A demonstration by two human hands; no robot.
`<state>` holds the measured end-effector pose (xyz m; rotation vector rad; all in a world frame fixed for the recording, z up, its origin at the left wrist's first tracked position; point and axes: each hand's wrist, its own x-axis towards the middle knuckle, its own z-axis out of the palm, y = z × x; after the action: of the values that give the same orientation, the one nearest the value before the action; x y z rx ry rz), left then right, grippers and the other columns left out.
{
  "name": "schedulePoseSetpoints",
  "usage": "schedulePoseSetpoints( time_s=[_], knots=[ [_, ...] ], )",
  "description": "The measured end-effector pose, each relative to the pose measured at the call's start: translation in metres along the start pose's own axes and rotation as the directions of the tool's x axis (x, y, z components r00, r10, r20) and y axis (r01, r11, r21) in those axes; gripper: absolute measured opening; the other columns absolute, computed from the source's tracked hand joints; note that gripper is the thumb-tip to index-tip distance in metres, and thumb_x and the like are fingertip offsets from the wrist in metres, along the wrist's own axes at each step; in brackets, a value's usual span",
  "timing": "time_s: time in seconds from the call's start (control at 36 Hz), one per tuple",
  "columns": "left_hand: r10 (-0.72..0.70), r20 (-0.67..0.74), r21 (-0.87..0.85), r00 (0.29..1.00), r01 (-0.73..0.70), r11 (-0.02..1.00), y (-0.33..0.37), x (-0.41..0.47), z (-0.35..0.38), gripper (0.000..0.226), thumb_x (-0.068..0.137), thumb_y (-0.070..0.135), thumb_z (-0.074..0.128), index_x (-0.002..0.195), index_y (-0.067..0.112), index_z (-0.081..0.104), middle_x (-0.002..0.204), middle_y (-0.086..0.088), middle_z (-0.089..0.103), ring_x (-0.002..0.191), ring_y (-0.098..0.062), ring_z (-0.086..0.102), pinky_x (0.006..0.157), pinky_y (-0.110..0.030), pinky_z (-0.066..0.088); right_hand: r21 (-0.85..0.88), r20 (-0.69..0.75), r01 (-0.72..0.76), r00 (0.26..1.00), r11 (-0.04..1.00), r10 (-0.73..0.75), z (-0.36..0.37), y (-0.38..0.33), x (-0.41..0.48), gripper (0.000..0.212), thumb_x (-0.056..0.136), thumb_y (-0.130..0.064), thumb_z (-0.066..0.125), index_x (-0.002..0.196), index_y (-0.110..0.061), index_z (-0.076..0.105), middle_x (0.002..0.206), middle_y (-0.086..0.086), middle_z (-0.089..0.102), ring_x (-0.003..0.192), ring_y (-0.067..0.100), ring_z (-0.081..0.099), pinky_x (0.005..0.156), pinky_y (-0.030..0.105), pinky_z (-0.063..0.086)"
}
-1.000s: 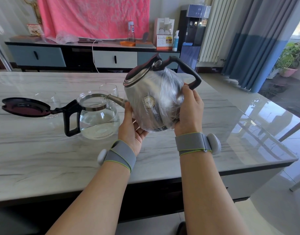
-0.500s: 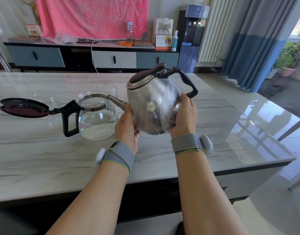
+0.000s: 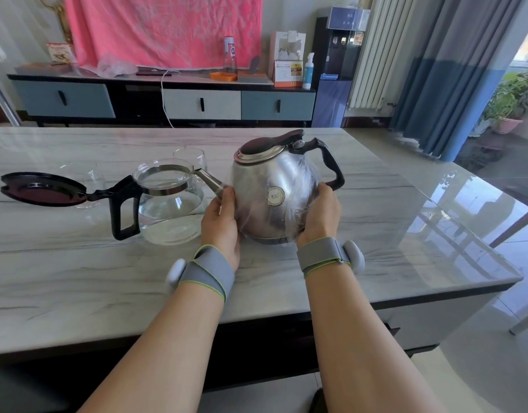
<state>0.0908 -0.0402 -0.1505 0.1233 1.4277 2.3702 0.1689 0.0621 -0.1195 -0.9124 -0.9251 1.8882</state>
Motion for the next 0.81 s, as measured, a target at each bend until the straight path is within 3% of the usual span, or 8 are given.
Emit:
schedulePoseSetpoints(
  time_s=[0.08, 0.17, 0.33, 0.47, 0.53, 0.58, 0.69, 0.81],
  knots=[
    [-0.002, 0.007, 0.025, 1.000, 0.002, 1.000, -0.002, 0.002, 0.000, 0.017, 0.103, 0.036, 0.054, 0.098, 0.025, 0.066, 0.092, 0.017, 0.072, 0.089, -0.003, 0.066, 0.073, -0.022, 0.050, -0.011, -0.024, 0.011, 1.000, 1.000, -0.011, -0.001, 0.002, 0.003, 0.019, 0.105, -0.018, 0.049, 0.087, -0.014, 0.053, 0.067, -0.002, 0.044, 0.059, 0.016, 0.040, 0.055, 0.027, 0.035],
    [-0.001, 0.014, 0.040, 1.000, 0.001, 0.999, -0.004, 0.002, 0.000, 0.016, 0.103, 0.036, 0.054, 0.101, 0.025, 0.065, 0.092, 0.017, 0.071, 0.088, -0.002, 0.065, 0.067, -0.019, 0.047, -0.030, -0.030, 0.029, 0.999, 0.999, -0.030, -0.002, 0.004, 0.006, 0.018, 0.105, -0.017, 0.048, 0.091, -0.012, 0.058, 0.070, -0.001, 0.048, 0.062, 0.017, 0.043, 0.060, 0.030, 0.039],
    [0.044, 0.005, 0.101, 0.999, -0.045, 0.994, -0.009, 0.005, -0.002, 0.020, 0.100, 0.039, 0.058, 0.105, 0.022, 0.068, 0.109, 0.004, 0.073, 0.104, -0.012, 0.067, 0.074, -0.023, 0.052, -0.100, -0.082, 0.049, 0.995, 0.994, -0.057, -0.005, 0.007, 0.014, 0.018, 0.106, -0.019, 0.045, 0.091, -0.018, 0.055, 0.081, 0.000, 0.054, 0.072, 0.018, 0.052, 0.067, 0.032, 0.046],
    [0.096, 0.012, 0.131, 0.995, -0.097, 0.987, -0.011, 0.006, -0.002, 0.032, 0.085, 0.051, 0.066, 0.103, 0.024, 0.072, 0.113, -0.002, 0.075, 0.110, -0.019, 0.069, 0.100, -0.042, 0.055, -0.128, -0.100, 0.057, 0.992, 0.990, -0.070, -0.008, 0.012, 0.025, 0.018, 0.105, -0.019, 0.045, 0.118, -0.018, 0.058, 0.097, 0.003, 0.064, 0.092, 0.026, 0.063, 0.085, 0.041, 0.054],
    [0.113, 0.019, 0.143, 0.993, -0.114, 0.983, -0.010, 0.006, -0.001, 0.040, 0.077, 0.054, 0.067, 0.103, 0.023, 0.073, 0.110, -0.003, 0.075, 0.107, -0.020, 0.070, 0.100, -0.046, 0.054, -0.137, -0.105, 0.067, 0.991, 0.988, -0.082, -0.009, 0.013, 0.026, 0.034, 0.105, -0.022, 0.046, 0.138, -0.022, 0.055, 0.112, 0.005, 0.069, 0.107, 0.029, 0.067, 0.101, 0.046, 0.055],
    [0.135, 0.030, 0.179, 0.990, -0.139, 0.974, -0.011, 0.007, -0.001, 0.040, 0.073, 0.057, 0.069, 0.097, 0.026, 0.074, 0.104, -0.002, 0.076, 0.104, -0.021, 0.070, 0.100, -0.050, 0.054, -0.141, -0.111, 0.068, 0.990, 0.988, -0.084, -0.011, 0.014, 0.028, 0.044, 0.105, -0.025, 0.048, 0.149, -0.025, 0.049, 0.121, 0.006, 0.069, 0.113, 0.030, 0.066, 0.107, 0.049, 0.052],
    [0.177, 0.068, 0.257, 0.982, -0.189, 0.948, -0.010, 0.008, -0.002, 0.033, 0.069, 0.063, 0.068, 0.084, 0.034, 0.074, 0.089, 0.004, 0.073, 0.094, -0.020, 0.069, 0.095, -0.054, 0.056, -0.174, -0.134, 0.062, 0.987, 0.983, -0.086, -0.014, 0.012, 0.031, 0.050, 0.106, -0.030, 0.049, 0.155, -0.022, 0.044, 0.131, 0.009, 0.066, 0.121, 0.032, 0.062, 0.111, 0.050, 0.048],
    [0.216, 0.113, 0.306, 0.970, -0.241, 0.921, -0.008, 0.008, -0.001, 0.022, 0.081, 0.051, 0.069, 0.085, 0.030, 0.072, 0.087, -0.003, 0.074, 0.096, -0.030, 0.069, 0.087, -0.047, 0.060, -0.218, -0.139, 0.057, 0.986, 0.974, -0.088, -0.015, 0.011, 0.034, 0.064, 0.107, -0.035, 0.050, 0.164, -0.015, 0.029, 0.154, 0.012, 0.053, 0.141, 0.035, 0.050, 0.119, 0.048, 0.039]
  ],
)
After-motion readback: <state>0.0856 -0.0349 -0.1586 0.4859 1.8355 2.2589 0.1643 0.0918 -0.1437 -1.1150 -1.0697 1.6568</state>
